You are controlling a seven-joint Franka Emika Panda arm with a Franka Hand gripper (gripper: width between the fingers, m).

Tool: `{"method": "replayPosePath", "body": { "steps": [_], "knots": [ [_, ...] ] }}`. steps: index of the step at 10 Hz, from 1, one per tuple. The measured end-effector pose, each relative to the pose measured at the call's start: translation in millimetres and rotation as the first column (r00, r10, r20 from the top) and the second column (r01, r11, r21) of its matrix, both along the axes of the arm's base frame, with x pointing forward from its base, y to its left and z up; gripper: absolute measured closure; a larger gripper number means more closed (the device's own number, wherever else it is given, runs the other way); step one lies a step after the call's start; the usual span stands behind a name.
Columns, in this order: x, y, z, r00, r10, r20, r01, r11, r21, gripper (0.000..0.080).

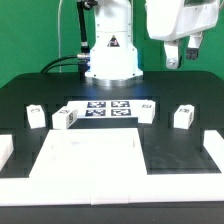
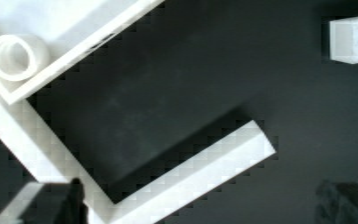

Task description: Assemble one leg

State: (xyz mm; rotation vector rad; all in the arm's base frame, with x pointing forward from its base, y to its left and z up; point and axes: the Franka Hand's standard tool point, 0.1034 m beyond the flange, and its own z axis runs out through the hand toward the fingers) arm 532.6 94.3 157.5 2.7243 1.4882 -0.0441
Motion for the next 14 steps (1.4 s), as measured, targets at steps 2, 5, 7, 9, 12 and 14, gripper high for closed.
{"method": "replayPosePath", "body": {
  "steps": [2,5,7,9,12,14],
  "knots": [
    [0.0,0.0,0.0,1.0,0.0,0.0,0.0,1.0,0.0,0.015],
    [-0.2,-0.2,-0.8,1.0,-0.001,-0.001,0.001,1.0,0.0,0.015],
    [-0.4,-0.4,-1.4,1.0,-0.001,-0.003,0.001,1.0,0.0,0.015],
    [-4.5,-8.5,-7.3,0.998,0.056,0.013,-0.056,0.998,0.016,0.015],
    [-38.1,-48.4,-49.7,0.965,0.258,0.035,-0.26,0.964,0.049,0.015],
    [-27.0,-75.3,-73.4,0.933,0.358,0.025,-0.359,0.932,0.054,0.015]
  ]
}}
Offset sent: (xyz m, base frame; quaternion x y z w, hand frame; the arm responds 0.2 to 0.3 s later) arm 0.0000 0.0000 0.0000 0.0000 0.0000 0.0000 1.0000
